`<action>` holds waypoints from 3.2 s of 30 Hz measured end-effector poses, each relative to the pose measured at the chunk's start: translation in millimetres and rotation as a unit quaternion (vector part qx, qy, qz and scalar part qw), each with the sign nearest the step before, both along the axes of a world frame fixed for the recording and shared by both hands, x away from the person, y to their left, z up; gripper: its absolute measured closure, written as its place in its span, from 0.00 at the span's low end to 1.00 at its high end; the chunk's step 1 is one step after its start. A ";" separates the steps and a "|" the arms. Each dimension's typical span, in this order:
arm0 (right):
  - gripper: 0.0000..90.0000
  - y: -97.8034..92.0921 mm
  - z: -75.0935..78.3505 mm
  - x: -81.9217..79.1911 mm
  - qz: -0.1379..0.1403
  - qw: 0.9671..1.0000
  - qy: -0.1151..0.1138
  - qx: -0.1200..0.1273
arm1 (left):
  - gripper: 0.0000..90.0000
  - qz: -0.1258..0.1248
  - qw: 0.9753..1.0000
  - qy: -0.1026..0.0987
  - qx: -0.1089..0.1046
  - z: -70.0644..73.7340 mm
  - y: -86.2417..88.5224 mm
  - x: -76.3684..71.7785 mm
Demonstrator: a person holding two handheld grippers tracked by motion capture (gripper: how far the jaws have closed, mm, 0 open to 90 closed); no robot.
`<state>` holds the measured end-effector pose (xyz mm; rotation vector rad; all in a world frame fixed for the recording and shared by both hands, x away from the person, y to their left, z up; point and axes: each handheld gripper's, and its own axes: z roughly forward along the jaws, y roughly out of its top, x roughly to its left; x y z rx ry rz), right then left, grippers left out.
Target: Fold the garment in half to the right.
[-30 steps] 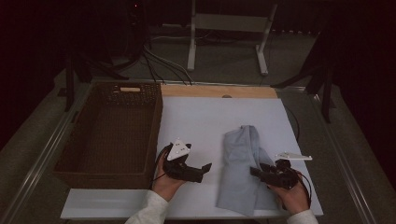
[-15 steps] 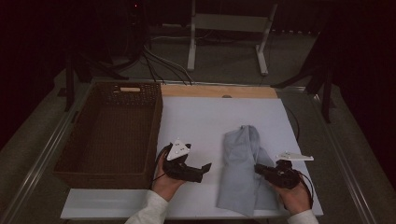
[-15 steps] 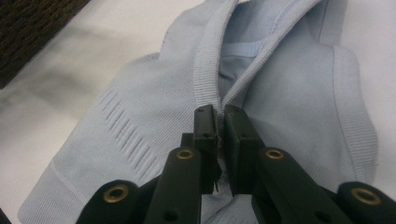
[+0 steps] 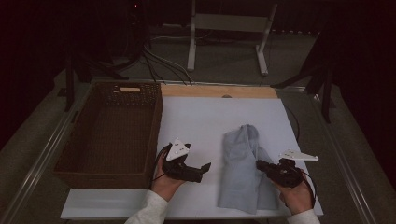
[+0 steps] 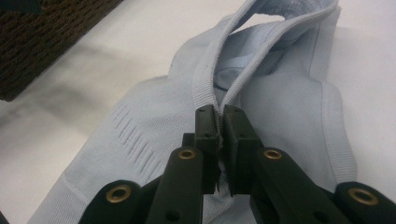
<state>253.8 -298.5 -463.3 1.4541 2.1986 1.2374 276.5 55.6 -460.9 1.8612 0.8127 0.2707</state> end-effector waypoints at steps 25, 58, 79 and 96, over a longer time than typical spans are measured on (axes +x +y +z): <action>0.96 -20.4 13.0 9.2 -0.029 0.999 -0.018 -0.019 | 0.00 0.002 1.000 0.001 -0.004 1.8 2.4 0.6; 0.84 -44.3 -12.8 26.3 -0.068 0.992 0.034 -0.097 | 0.00 0.003 1.000 0.002 -0.005 2.4 3.4 1.4; 0.36 -35.8 8.0 -2.8 -0.093 0.991 -0.024 -0.097 | 0.00 0.008 1.000 0.002 -0.009 3.1 4.2 1.3; 0.58 -28.4 -7.0 -28.7 -0.065 0.992 0.003 -0.109 | 0.00 0.005 1.000 -0.003 -0.017 4.7 -1.2 0.9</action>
